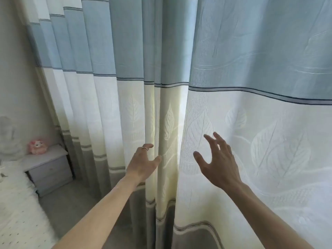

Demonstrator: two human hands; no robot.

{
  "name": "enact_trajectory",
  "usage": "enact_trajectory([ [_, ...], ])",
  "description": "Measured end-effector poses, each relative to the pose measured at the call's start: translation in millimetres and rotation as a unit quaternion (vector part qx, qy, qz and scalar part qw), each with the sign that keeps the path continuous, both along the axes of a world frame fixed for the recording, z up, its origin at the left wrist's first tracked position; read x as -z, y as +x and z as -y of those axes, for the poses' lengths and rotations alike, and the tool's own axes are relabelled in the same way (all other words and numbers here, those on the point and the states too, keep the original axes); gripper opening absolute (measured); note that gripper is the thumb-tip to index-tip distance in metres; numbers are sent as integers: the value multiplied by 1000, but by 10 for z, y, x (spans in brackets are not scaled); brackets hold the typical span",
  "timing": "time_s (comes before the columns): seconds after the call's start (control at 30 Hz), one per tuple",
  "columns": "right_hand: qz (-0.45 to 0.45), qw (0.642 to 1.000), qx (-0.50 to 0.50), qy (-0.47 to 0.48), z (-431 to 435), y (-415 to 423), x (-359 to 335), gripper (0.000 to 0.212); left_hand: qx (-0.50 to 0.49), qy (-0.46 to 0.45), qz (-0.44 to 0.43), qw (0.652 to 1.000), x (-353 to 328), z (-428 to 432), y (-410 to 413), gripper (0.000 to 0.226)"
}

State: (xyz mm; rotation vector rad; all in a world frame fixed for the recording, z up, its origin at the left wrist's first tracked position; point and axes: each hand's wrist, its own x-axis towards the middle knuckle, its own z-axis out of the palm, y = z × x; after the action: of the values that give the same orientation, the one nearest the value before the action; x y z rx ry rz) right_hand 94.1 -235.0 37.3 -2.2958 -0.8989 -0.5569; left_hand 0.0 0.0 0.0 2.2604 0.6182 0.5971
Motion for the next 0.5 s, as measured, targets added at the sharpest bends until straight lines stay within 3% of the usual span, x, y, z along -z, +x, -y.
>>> enact_trajectory([
  [0.1,-39,998,17,45,-143,173,-32,83,-8,-41,15,999,-38,-69,261,90],
  [0.2,-55,996,7,74,-345,410,-101,94,-7,-50,61,997,-121,-115,600,98],
  [0.27,-70,992,-6,102,-442,554,-207,100,1,-41,84,996,-123,-111,767,85],
  [0.37,-116,984,-21,130,-602,736,-386,116,55,-50,83,994,-131,-13,981,39],
  [0.5,-130,979,-14,158,-817,913,-638,131,199,-110,36,973,-247,148,1228,25],
])
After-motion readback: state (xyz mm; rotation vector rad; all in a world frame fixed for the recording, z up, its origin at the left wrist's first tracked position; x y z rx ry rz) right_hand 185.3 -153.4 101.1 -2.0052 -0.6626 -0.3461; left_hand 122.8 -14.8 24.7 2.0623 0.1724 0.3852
